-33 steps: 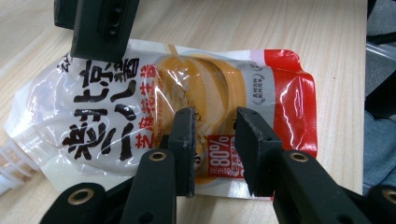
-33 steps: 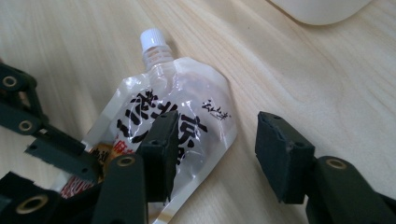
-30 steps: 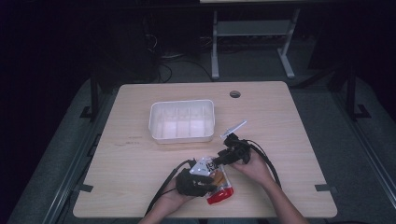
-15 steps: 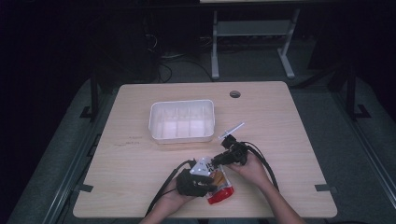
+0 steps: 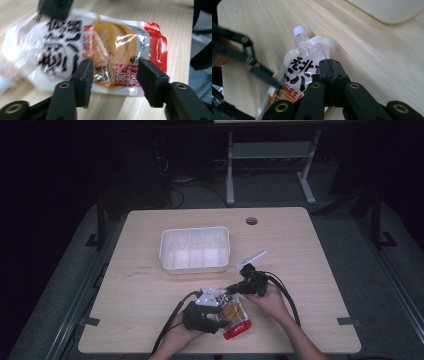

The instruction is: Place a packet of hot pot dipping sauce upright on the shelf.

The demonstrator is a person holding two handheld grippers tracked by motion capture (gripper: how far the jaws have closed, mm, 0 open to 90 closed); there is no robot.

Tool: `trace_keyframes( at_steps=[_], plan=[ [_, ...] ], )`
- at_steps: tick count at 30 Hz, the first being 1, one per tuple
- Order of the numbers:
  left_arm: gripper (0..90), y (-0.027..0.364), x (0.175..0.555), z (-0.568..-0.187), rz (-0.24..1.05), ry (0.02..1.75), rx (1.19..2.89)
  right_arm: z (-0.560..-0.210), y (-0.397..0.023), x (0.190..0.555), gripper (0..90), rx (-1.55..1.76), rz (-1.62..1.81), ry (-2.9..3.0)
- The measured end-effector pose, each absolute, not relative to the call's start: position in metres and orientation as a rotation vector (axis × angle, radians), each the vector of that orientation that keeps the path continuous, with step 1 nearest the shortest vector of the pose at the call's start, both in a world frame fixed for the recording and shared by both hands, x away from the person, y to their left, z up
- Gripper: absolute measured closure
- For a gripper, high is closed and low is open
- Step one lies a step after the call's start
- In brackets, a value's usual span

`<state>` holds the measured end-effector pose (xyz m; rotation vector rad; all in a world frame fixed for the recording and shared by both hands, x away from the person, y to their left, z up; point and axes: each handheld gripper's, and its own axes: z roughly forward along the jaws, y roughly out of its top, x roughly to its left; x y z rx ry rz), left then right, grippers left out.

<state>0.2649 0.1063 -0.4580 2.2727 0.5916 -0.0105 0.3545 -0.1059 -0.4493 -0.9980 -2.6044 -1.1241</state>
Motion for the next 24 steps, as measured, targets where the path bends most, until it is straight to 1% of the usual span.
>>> trace_keyframes(
  at_steps=[5, 9, 11, 16, 18, 24],
  plan=[
    [39.0, 0.122, 0.269, -0.452, -0.008, 0.647, 2.217, -0.436, -0.114, 0.347, 89.0, -0.994, -1.189, -2.617],
    [37.5, 0.128, 0.273, -0.451, -0.005, 0.670, 2.204, -0.430, -0.120, 0.345, 89.0, -0.993, -1.240, -2.602],
    [38.2, 0.131, 0.275, -0.451, -0.007, 0.683, 2.192, -0.426, -0.122, 0.342, 89.0, -0.983, -1.270, -2.598],
    [36.1, 0.134, 0.279, -0.453, -0.043, 0.715, 2.144, -0.416, -0.125, 0.334, 89.0, -0.944, -1.323, -2.604],
    [33.1, 0.133, 0.282, -0.454, -0.054, 0.735, 2.152, -0.412, -0.126, 0.331, 89.0, -0.931, -1.334, -2.615],
    [32.6, 0.134, 0.284, -0.455, -0.102, 0.740, 2.095, -0.406, -0.128, 0.326, 89.0, -0.879, -1.403, -2.563]
  ],
)
